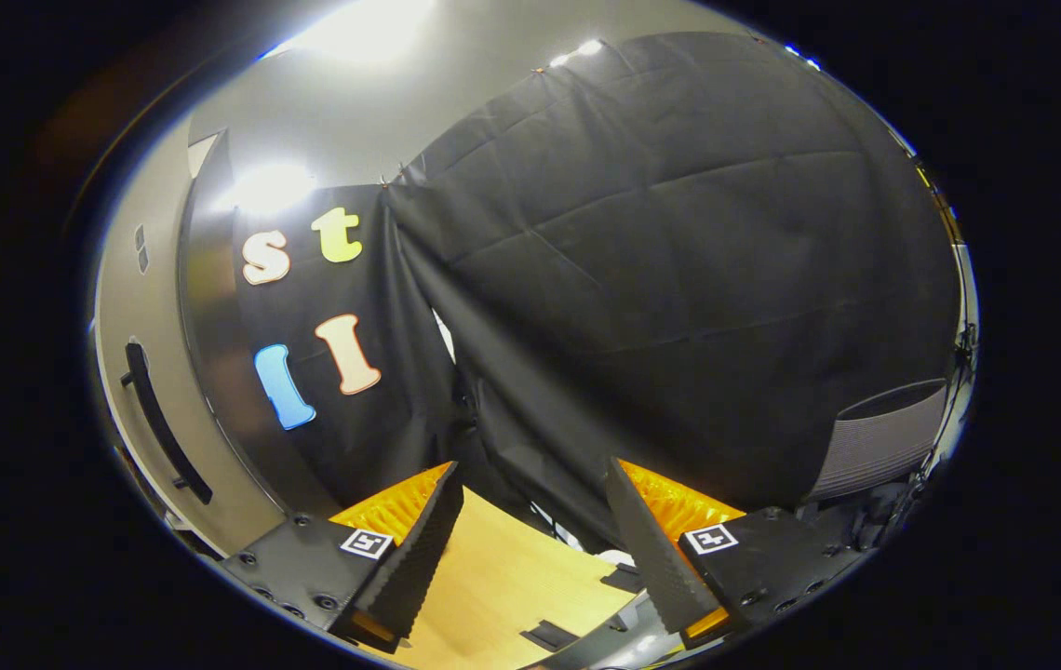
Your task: Grab one shoe with the right hand and put it into the shoe cabinet, grab the other shoe with the left hand and put it into the shoe cabinet; then close the right door with the right hand and the left door with the left hand.
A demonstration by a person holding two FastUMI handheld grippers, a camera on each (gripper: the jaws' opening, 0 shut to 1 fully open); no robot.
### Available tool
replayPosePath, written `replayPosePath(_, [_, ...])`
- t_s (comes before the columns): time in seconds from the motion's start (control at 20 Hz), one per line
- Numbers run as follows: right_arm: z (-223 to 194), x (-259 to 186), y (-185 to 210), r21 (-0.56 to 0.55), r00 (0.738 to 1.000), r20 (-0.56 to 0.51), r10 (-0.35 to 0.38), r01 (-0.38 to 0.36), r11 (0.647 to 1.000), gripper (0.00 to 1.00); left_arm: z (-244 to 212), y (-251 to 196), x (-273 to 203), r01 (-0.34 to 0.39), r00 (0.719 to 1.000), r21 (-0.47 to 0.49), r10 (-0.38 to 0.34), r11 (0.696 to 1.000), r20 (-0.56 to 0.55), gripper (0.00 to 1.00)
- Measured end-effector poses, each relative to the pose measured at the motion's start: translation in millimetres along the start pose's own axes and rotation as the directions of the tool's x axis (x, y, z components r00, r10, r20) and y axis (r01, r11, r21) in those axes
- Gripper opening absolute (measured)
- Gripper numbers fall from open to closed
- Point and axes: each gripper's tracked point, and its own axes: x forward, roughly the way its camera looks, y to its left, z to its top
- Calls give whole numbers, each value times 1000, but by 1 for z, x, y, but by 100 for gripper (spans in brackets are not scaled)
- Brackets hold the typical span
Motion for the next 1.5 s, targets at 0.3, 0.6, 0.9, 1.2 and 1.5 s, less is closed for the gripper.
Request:
replayPosePath(0.3, [-7, -28, -3, 2, 999, -4, -40, 40, 999, 98, -3, -6, 16, 26, 1000, 1, -26, 1000, -11, 1])
replayPosePath(0.6, [-12, -29, -2, 7, 999, -21, -39, 39, 999, 98, -15, 8, 22, -32, 999, -22, 31, 999, -44, 2])
replayPosePath(0.9, [-11, -9, 14, -2, 999, -45, 22, -22, 1000, 98, -16, 8, 3, -19, 999, -50, 17, 999, -33, 25])
replayPosePath(1.2, [-13, 28, 53, -22, 984, -81, 157, -159, 987, 98, -5, 1, -56, -11, 999, -68, 14, 998, 43, 93])
replayPosePath(1.5, [-16, 61, 103, -52, 933, -135, 335, -344, 938, 98, 12, -15, -150, -42, 979, -28, 47, 999, 198, 89])
